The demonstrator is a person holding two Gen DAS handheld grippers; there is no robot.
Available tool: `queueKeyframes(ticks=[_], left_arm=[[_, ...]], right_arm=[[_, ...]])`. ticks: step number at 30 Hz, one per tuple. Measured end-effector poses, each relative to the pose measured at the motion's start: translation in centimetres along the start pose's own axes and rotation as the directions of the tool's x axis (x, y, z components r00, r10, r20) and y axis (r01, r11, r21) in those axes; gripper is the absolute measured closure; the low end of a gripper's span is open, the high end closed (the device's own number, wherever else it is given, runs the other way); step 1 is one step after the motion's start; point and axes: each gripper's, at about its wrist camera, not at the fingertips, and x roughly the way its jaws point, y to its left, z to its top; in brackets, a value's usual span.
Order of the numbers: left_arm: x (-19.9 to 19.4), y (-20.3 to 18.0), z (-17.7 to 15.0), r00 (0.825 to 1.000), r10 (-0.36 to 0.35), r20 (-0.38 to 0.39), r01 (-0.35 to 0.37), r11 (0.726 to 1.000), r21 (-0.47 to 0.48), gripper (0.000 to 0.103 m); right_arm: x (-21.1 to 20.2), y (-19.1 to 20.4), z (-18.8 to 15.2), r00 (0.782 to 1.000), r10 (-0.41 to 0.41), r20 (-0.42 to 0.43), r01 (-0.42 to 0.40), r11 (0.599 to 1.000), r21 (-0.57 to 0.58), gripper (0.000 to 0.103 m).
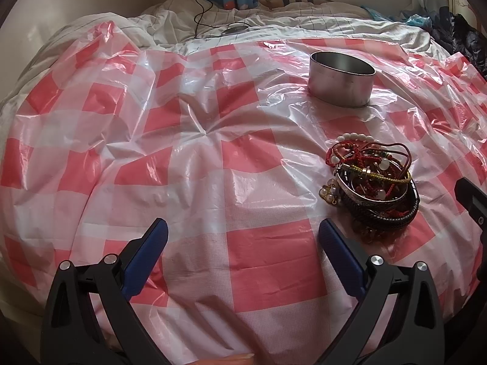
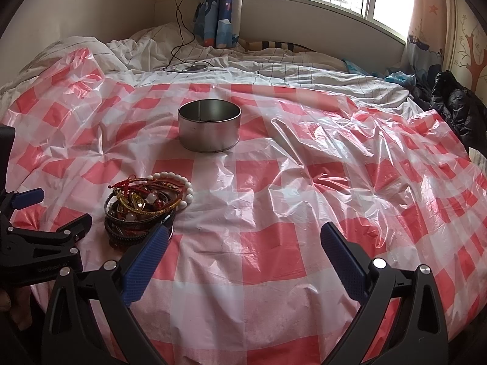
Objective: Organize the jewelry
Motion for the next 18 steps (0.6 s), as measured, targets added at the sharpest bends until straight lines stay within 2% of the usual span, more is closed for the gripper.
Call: queueKeyframes(ticks=[18], left_arm=[[0.10, 0.13, -0.02, 1.000, 0.000, -0.002, 0.000, 1.000, -0.001, 0.008]], right_arm=[[0.06, 0.09, -0.08, 1.000, -0.002, -0.001, 0.002, 1.000, -0.002, 0.007]])
